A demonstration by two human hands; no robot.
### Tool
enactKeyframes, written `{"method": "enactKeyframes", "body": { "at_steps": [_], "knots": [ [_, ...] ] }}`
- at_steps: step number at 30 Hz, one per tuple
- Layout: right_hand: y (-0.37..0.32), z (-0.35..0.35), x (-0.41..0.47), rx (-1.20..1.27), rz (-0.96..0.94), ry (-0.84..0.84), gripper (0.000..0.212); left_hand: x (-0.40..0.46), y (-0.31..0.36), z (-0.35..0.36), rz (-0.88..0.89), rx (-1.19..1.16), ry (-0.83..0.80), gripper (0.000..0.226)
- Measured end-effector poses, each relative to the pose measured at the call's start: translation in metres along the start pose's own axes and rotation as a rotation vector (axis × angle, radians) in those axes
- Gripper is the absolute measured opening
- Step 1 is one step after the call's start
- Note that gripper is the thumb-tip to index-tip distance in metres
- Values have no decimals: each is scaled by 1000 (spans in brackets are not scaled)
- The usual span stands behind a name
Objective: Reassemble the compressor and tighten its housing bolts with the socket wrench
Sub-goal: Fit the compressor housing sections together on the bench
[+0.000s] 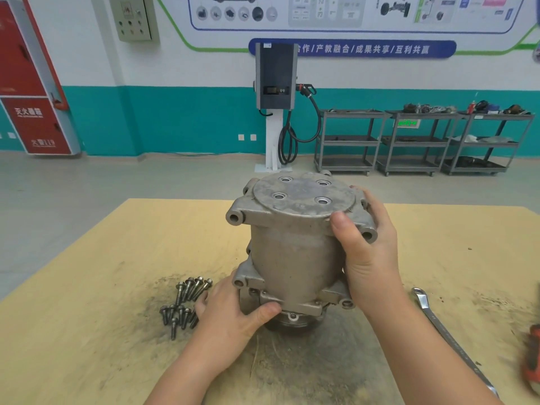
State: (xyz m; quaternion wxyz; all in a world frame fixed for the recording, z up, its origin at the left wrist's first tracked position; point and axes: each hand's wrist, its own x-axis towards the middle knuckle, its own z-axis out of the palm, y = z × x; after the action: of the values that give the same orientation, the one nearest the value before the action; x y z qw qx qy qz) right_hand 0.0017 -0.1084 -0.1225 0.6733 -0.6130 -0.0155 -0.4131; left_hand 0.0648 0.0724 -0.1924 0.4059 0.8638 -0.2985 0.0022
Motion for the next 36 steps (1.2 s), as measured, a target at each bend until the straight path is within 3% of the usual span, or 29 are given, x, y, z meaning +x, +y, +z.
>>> {"method": "enactKeyframes", "body": {
  "at_steps": [6, 11, 15, 19, 22, 24, 27, 30, 33, 36],
  "knots": [
    [2, 0, 1, 7, 16, 7, 65, 4, -4, 2, -25, -109, 39, 93],
    [0, -2, 2, 24, 61, -22, 73, 6, -10, 5, -47, -10, 107, 96],
    [-6, 2, 3, 20, 44, -1, 76, -1, -6, 11, 31, -33, 254, 70],
    [-13, 2, 6, 42, 41, 44, 91, -14, 11, 15, 52, -117, 381, 74],
    [-13, 3, 4, 16, 27, -12, 99, -15, 22, 4, -43, -55, 293, 80],
    [-11, 2, 3, 15, 44, -8, 96, -17, 29, 4, -104, 54, 179, 89],
    [-9, 0, 4, 9, 46, 17, 91, -24, 38, 16, -221, 149, 144, 105],
    [-9, 1, 2, 1, 37, 25, 93, -25, 45, 30, -315, 200, 162, 99],
    [-9, 4, 1, -14, 38, 37, 98, -23, 41, 37, -301, 202, 201, 96],
    [-9, 3, 1, 16, 38, 66, 72, -19, 33, 32, -252, 166, 201, 88]
  ]
}}
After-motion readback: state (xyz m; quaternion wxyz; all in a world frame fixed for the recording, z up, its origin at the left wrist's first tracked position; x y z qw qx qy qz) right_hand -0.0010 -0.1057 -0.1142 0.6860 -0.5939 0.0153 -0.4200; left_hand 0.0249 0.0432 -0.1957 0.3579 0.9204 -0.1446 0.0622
